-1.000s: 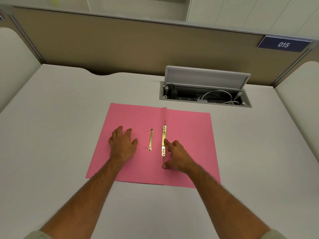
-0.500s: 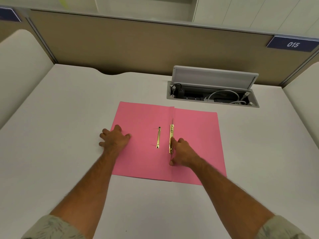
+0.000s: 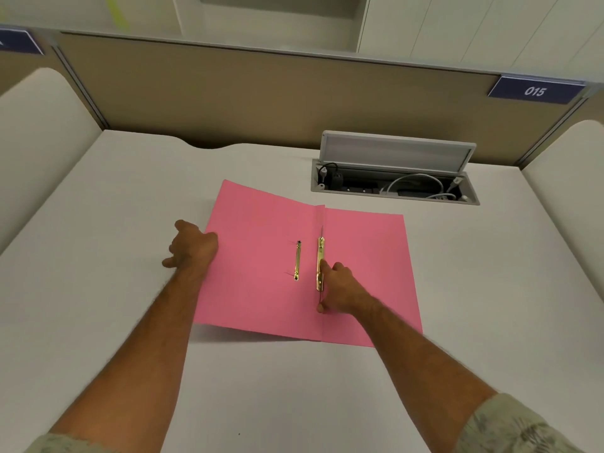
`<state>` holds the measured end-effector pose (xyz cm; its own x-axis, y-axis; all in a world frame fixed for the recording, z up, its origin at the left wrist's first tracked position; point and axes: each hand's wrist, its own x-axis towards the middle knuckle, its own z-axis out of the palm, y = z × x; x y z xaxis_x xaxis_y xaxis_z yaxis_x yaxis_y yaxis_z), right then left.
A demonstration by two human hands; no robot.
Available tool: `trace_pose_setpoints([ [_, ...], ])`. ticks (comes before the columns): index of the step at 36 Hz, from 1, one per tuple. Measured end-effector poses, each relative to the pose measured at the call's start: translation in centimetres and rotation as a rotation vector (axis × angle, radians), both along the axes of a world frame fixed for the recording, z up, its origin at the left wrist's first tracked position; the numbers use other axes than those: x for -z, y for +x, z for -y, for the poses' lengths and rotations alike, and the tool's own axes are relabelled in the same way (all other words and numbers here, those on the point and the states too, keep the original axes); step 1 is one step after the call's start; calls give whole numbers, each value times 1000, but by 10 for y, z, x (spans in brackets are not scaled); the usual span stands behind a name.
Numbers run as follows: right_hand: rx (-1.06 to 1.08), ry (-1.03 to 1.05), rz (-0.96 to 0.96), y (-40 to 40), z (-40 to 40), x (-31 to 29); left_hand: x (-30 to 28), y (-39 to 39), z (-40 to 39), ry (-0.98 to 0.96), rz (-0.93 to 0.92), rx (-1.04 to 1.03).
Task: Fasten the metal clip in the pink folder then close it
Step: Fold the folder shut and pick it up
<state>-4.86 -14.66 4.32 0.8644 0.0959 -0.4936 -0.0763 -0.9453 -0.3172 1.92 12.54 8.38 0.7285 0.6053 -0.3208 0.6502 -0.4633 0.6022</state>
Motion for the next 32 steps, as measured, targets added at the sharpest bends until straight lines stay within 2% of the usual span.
trace_pose_setpoints([
  [8, 127, 106, -38, 1, 1, -11, -47, -8, 22, 109, 204, 98],
  [11, 182, 170, 83, 5, 5, -22, -67, -12, 34, 107, 269, 189],
  [15, 240, 222, 352, 14, 12, -46, -93, -16, 57, 34, 336, 408],
  [20, 353, 311, 604, 26, 22, -87, -112, -19, 103, -5, 427, 562],
  [26, 391, 365, 779, 28, 38, -123, -109, -20, 164, -80, 458, 551],
  [32, 424, 387, 797, 22, 62, -137, -101, -25, 216, -155, 472, 623],
])
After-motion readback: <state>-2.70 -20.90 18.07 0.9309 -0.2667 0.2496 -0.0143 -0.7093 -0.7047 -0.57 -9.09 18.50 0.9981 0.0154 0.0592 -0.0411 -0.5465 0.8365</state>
